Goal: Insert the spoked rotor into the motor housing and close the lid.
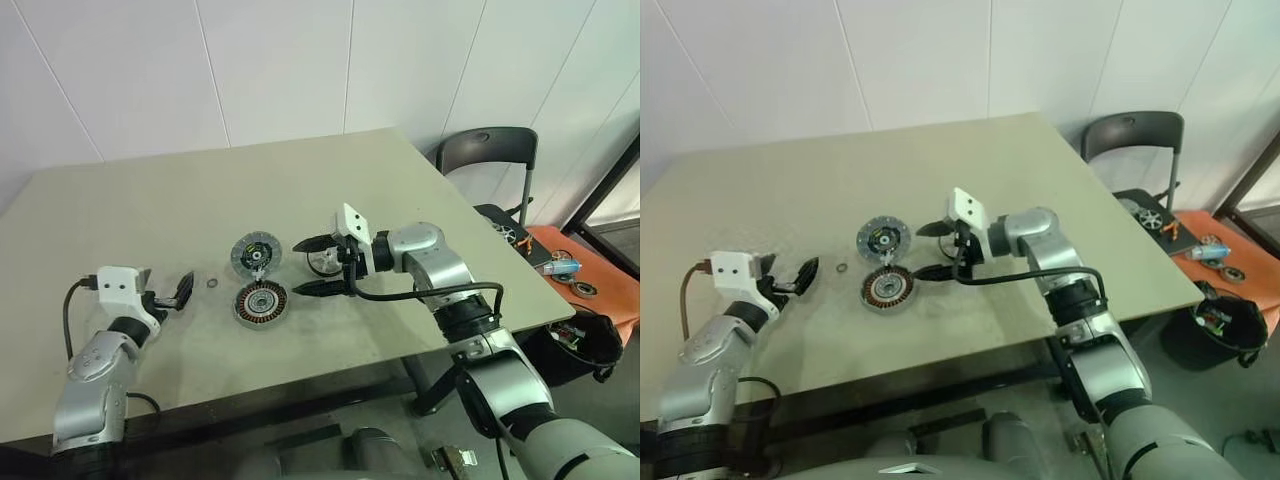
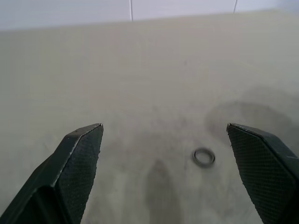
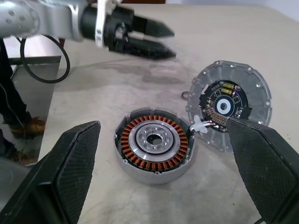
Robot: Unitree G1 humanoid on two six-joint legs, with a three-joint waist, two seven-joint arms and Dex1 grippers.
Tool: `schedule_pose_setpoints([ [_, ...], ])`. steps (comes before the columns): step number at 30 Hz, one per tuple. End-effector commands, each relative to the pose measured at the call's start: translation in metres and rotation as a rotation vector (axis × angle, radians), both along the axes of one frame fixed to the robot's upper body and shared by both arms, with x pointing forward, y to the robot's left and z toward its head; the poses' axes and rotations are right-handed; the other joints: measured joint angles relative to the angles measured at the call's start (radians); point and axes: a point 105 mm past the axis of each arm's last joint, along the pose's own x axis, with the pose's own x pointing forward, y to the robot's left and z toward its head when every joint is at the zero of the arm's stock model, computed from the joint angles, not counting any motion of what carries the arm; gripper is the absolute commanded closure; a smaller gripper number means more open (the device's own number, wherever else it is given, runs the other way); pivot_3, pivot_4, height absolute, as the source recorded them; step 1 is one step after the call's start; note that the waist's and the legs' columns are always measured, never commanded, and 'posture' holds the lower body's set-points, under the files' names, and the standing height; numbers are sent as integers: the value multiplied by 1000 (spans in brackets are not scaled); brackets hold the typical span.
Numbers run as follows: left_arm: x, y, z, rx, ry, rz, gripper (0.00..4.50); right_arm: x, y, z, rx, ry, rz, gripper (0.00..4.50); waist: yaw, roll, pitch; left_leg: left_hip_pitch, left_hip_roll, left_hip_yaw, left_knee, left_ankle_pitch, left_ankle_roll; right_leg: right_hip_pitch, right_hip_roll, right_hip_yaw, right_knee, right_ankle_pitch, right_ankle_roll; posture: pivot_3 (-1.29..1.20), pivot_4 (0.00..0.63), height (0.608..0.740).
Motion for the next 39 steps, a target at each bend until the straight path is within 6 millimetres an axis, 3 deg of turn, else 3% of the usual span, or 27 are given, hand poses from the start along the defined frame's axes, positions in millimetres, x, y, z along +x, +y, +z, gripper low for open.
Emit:
schedule_pose_setpoints([
  [1,14,-2,2,4,-21,8,0,2,-1,18,50,-67,-6,17,2,0,0,0,0,0,0,0,0,0,0,0,0,0,0,0,0,740],
  [5,24,-6,-4,-14,7,3,0,3,-1,17,49,-78,-15,17,11,0,0,0,0,0,0,0,0,0,0,0,0,0,0,0,0,740],
  [18,48,-44,-8,2,43,-124,0,6,0,17,43,-102,-25,17,28,0,0,0,0,0,0,0,0,1,0,0,0,0,0,0,0,740],
  [39,48,-56,-31,31,184,-156,0,11,-5,12,35,-102,-50,17,26,0,0,0,0,0,0,0,0,1,0,0,0,1,0,0,0,740],
])
